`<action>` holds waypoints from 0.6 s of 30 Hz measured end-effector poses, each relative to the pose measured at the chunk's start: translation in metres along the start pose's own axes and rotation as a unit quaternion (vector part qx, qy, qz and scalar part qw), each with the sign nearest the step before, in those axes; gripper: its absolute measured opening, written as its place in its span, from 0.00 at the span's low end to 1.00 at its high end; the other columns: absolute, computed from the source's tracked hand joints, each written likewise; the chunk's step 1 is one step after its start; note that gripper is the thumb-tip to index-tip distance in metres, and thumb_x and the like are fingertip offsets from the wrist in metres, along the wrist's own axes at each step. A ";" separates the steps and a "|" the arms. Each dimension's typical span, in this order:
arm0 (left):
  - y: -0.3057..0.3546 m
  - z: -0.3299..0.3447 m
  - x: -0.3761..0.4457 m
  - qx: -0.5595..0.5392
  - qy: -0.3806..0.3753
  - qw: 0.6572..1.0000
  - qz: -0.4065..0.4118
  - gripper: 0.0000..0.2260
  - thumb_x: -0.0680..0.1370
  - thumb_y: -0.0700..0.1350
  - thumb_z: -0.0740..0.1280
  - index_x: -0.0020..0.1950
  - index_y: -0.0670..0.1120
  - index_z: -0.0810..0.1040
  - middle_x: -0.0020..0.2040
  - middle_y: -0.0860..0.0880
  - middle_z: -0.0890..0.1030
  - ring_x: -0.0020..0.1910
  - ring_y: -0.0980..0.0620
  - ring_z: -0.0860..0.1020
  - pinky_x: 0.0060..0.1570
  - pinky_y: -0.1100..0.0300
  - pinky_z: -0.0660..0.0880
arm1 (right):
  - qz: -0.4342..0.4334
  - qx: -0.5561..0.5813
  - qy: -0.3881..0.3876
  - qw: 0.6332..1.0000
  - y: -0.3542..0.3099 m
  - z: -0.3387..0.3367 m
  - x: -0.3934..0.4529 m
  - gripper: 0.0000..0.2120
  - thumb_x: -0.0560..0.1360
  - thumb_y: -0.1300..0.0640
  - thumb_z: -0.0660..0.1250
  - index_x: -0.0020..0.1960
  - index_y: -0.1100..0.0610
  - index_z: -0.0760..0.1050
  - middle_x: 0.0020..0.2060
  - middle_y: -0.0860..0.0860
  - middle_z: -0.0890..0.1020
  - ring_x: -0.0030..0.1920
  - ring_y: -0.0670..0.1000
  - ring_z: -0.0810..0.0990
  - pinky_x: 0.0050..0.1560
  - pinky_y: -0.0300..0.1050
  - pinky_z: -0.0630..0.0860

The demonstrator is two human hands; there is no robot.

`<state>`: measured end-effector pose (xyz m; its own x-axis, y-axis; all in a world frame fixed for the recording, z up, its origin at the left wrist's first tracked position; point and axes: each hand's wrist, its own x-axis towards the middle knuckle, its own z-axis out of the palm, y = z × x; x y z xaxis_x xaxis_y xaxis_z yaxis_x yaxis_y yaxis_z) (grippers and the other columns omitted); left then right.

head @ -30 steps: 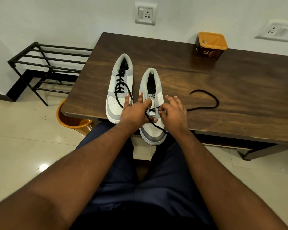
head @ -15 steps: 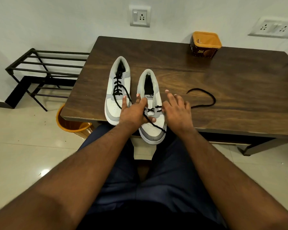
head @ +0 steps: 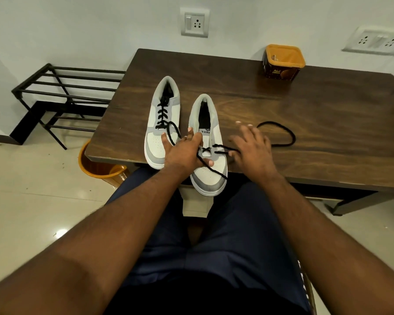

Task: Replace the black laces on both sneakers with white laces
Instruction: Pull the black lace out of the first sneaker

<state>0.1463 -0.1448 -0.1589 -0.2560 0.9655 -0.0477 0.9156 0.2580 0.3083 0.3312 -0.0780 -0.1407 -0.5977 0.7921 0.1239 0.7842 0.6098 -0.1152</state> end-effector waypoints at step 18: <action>-0.003 0.000 -0.001 0.020 -0.012 1.000 0.005 0.30 0.69 0.68 0.68 0.62 0.51 0.66 0.79 0.47 0.57 0.79 0.47 0.41 0.67 0.28 0.35 | 0.105 -0.042 0.026 0.993 0.047 0.013 0.000 0.09 0.79 0.53 0.61 0.54 0.55 0.76 0.69 0.55 0.69 0.69 0.60 0.64 0.63 0.62 0.63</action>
<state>0.1437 -0.1465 -0.1595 -0.2393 0.9686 -0.0674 0.9301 0.2486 0.2705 0.3662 -0.0492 -0.1590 -0.4127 0.8974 0.1559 0.9027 0.4258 -0.0618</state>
